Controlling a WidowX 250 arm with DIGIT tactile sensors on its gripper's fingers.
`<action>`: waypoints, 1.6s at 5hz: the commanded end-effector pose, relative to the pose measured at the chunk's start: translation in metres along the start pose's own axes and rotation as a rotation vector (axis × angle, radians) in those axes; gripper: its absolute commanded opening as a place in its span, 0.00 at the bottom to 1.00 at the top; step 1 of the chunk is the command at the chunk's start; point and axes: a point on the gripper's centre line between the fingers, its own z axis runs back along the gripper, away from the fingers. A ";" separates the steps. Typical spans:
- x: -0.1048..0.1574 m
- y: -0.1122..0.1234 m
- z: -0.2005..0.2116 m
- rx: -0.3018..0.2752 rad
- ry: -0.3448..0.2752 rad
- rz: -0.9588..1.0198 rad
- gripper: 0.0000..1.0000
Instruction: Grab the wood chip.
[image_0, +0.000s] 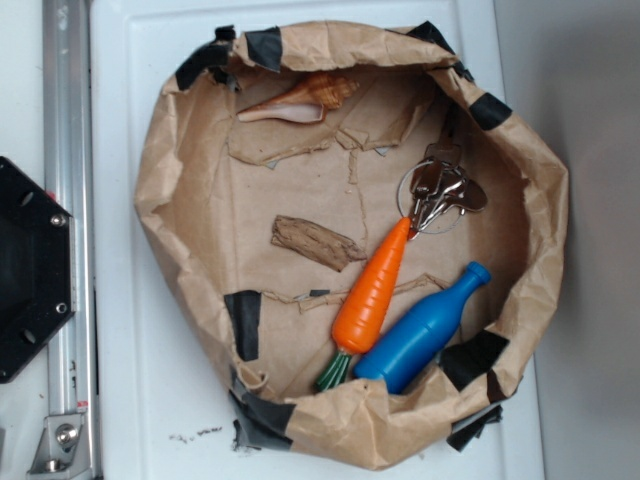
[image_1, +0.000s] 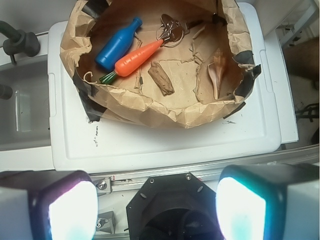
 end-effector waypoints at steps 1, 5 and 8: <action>0.000 0.000 0.000 0.000 0.000 0.000 1.00; 0.114 0.034 -0.163 0.171 0.037 -0.263 1.00; 0.083 0.027 -0.217 0.095 0.009 -0.399 1.00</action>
